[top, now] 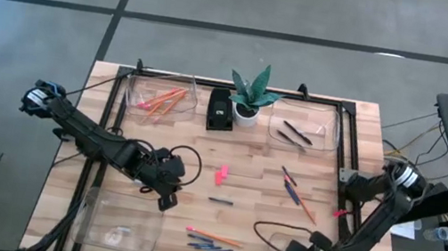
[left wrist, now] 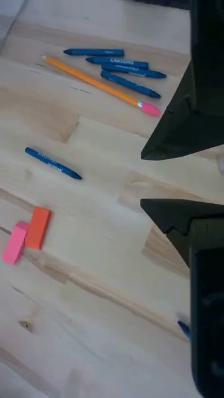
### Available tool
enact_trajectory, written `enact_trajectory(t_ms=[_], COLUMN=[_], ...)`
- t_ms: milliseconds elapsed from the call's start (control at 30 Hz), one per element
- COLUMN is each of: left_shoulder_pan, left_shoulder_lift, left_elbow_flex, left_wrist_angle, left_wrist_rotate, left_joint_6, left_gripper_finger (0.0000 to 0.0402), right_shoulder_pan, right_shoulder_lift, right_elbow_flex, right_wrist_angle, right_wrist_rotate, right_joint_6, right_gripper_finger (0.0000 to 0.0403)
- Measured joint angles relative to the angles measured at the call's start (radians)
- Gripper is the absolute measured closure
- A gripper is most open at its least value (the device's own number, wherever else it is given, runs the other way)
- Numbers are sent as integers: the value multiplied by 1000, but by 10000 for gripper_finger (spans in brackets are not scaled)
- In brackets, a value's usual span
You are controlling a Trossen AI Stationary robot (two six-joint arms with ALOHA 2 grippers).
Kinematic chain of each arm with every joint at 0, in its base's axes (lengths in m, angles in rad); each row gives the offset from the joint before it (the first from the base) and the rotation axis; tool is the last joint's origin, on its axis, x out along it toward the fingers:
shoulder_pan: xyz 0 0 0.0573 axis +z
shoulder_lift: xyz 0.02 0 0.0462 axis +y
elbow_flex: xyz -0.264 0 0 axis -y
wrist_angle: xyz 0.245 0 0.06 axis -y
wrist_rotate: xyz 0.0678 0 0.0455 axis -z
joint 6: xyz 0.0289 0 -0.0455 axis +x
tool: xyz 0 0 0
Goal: Sort crayons/erasers/pens/pencils in bins
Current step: Put the blue eraser into the bottom right transparent bin
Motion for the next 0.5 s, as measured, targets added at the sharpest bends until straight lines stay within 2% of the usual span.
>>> enact_trajectory(t_ms=[167,500], left_shoulder_pan=[0,1], left_shoulder_lift=[0,0], left_elbow_flex=[0,0], left_wrist_angle=[4,65], left_wrist_rotate=[0,0], left_joint_6=[-54,-62], left_gripper_finger=[305,305], right_shoulder_pan=[0,0], right_shoulder_lift=[56,130], right_elbow_flex=[0,0], right_wrist_angle=[-40,-61], right_wrist_rotate=[0,-1], right_joint_6=[-2,-64], right_gripper_finger=[355,355])
